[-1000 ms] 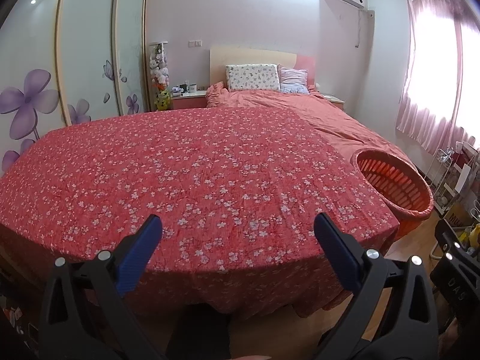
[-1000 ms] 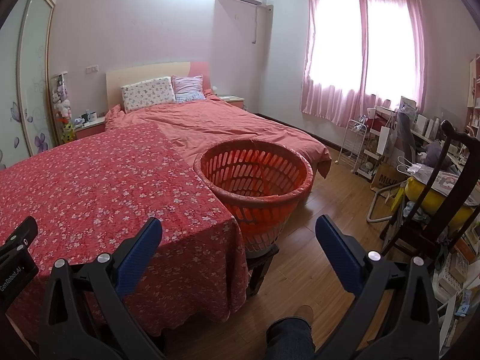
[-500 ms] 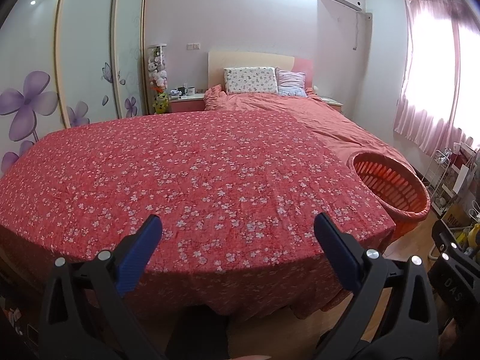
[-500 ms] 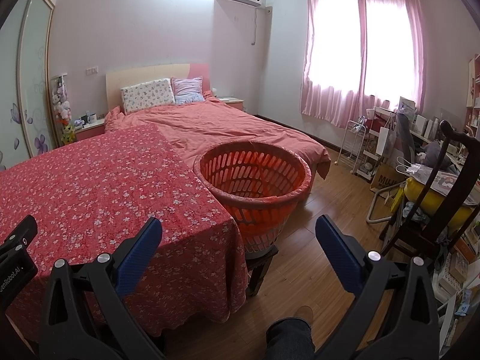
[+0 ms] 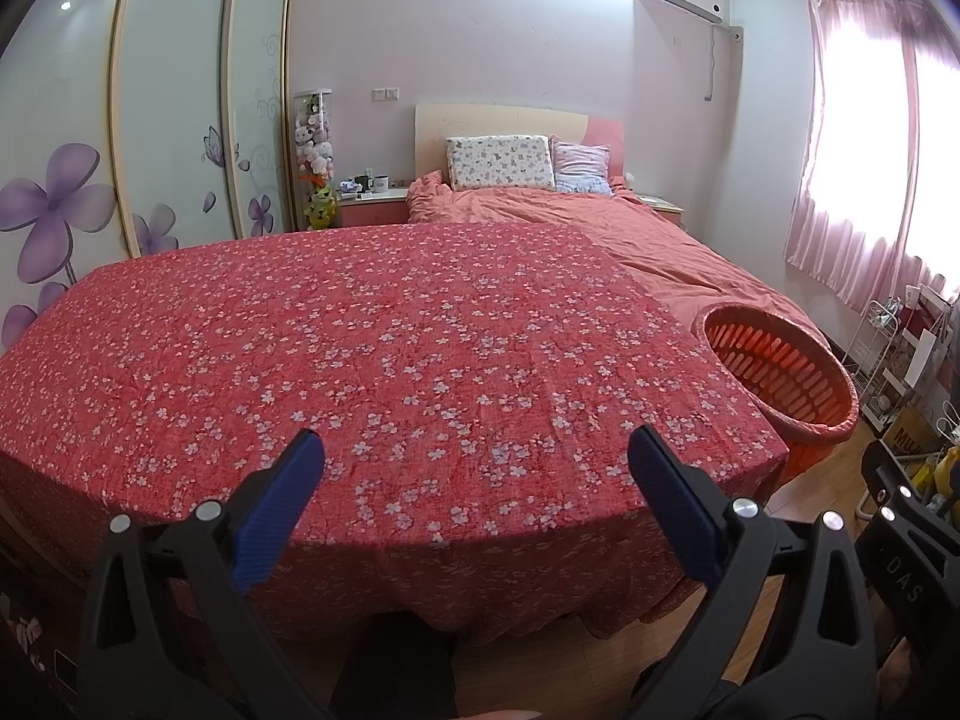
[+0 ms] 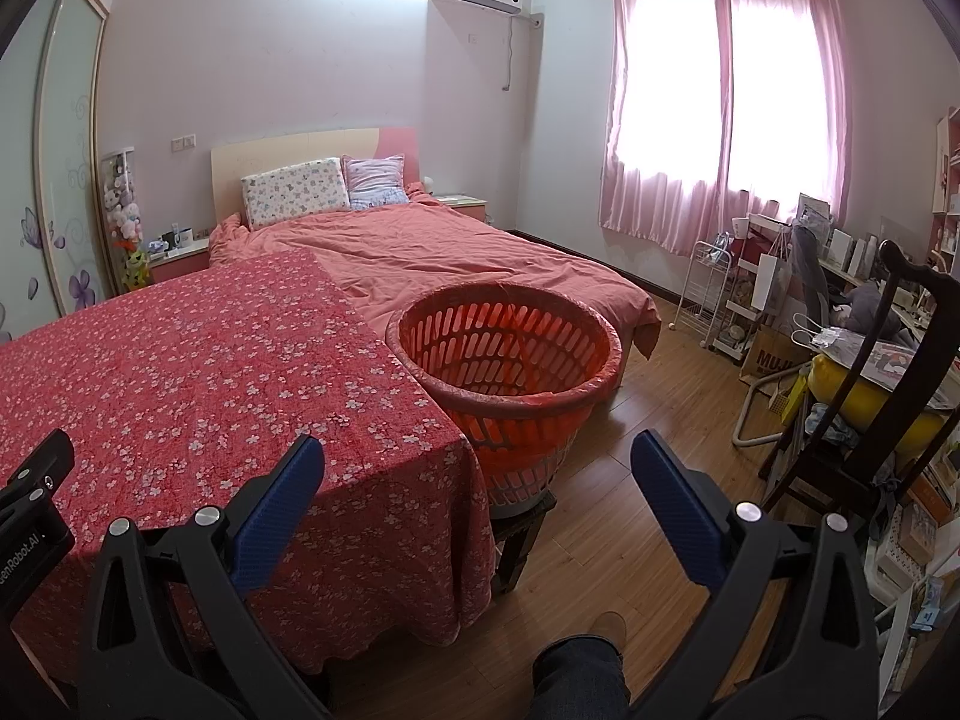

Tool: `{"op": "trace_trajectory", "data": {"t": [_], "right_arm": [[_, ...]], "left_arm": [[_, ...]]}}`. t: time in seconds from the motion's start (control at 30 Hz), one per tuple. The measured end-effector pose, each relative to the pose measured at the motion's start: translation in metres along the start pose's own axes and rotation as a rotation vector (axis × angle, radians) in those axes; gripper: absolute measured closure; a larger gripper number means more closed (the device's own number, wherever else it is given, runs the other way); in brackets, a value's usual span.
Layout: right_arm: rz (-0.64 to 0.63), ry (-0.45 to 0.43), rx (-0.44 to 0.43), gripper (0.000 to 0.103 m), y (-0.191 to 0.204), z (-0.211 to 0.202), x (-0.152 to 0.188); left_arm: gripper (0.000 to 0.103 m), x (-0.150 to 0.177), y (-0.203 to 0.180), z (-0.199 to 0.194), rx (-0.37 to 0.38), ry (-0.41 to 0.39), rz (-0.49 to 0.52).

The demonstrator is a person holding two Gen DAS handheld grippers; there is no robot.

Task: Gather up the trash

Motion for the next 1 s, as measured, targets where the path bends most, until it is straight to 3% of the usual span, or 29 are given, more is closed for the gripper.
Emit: {"op": "trace_trajectory", "data": {"t": [1.0], "right_arm": [[-0.001, -0.001, 0.000, 0.002, -0.0004, -0.0001, 0.0004]], "left_arm": [[0.004, -0.0018, 0.0025, 0.0000, 0.002, 0.003, -0.001]]}}
Point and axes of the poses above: each gripper's, at about its wrist camera, not at the fingertips, and z roughly the way its jaws point, y to its left, x to its underside, the point moved 7 cm from there along z, roughly the way its jaws point
